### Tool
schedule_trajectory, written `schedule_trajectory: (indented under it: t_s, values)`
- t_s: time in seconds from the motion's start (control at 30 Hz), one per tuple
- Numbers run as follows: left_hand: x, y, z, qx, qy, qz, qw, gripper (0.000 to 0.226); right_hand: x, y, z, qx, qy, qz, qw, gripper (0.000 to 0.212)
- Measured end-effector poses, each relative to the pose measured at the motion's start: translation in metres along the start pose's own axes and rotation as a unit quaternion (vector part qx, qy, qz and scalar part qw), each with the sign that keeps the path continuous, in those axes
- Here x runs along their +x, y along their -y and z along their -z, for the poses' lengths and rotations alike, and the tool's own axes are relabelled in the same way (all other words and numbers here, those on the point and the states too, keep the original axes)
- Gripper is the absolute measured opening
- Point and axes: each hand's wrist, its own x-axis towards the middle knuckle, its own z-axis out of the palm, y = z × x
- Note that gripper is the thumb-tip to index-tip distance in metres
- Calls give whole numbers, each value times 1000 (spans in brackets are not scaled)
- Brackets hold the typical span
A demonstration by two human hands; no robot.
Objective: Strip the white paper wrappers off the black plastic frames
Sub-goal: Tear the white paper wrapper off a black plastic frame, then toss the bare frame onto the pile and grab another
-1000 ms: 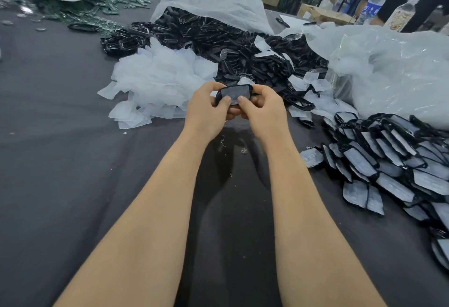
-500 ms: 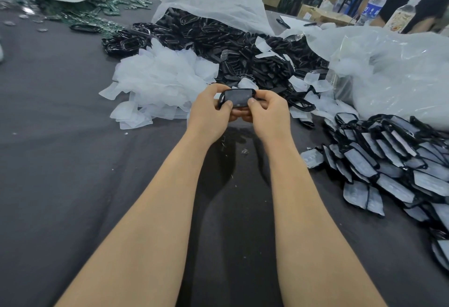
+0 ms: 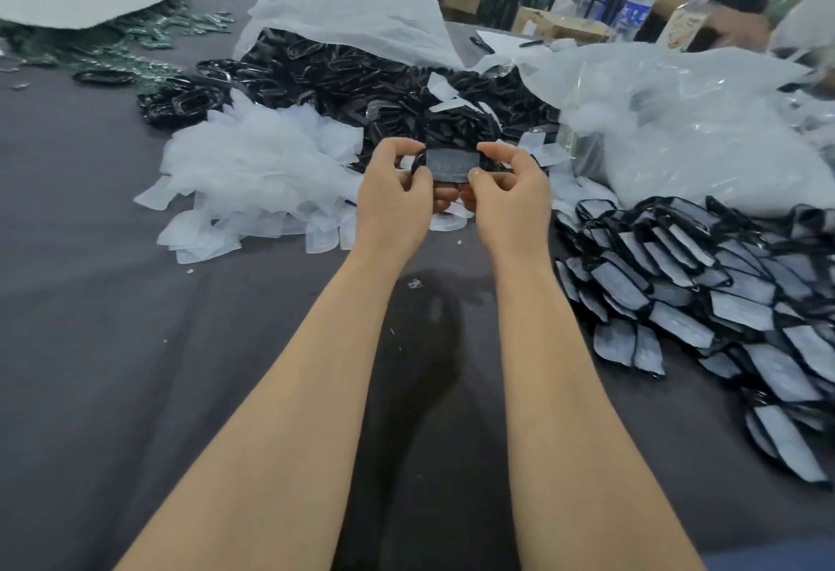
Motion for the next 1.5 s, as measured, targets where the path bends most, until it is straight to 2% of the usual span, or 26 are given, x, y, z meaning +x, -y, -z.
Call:
schedule_trajectory:
  t_s: [0.17,0.23,0.37,0.53,0.6,0.7,0.8,0.93,1.1,1.27,1.4,1.5]
  values:
    - [-7,-13,-72,79,83,-10,993,8,7,-4,64,-50,-127,6,991,17]
    - [-14,-14,-102,133,115,-34,984,17,9,-10,93,-69,-170,-4,983,17]
    - [-28,-12,-152,247,123,-109,955,28,10,-25,138,-100,-237,-13,966,22]
    - [-31,1,-190,426,125,-124,887,29,10,-40,158,-227,-269,-54,934,23]
    - [-31,6,-194,433,135,-104,885,30,11,-44,159,-286,-274,-95,913,25]
    - [-27,10,-197,415,148,-92,893,31,13,-46,157,-312,-281,-118,900,30]
    - [-25,7,-196,369,160,-82,912,33,15,-44,153,-312,-307,-89,895,33]
    - [-19,-1,-175,271,132,-98,948,36,14,-33,131,-286,-320,-14,903,29]
    - [3,-11,-108,174,43,-86,980,25,13,-5,66,-238,-251,73,936,20]
    - [29,-15,-15,147,-86,-63,983,21,8,16,-27,-152,-59,96,982,24]
    - [57,-16,47,118,-160,-20,980,21,15,14,-95,-198,103,72,972,33]
    - [79,-16,70,79,-191,3,978,18,29,6,-128,-242,135,76,958,38]
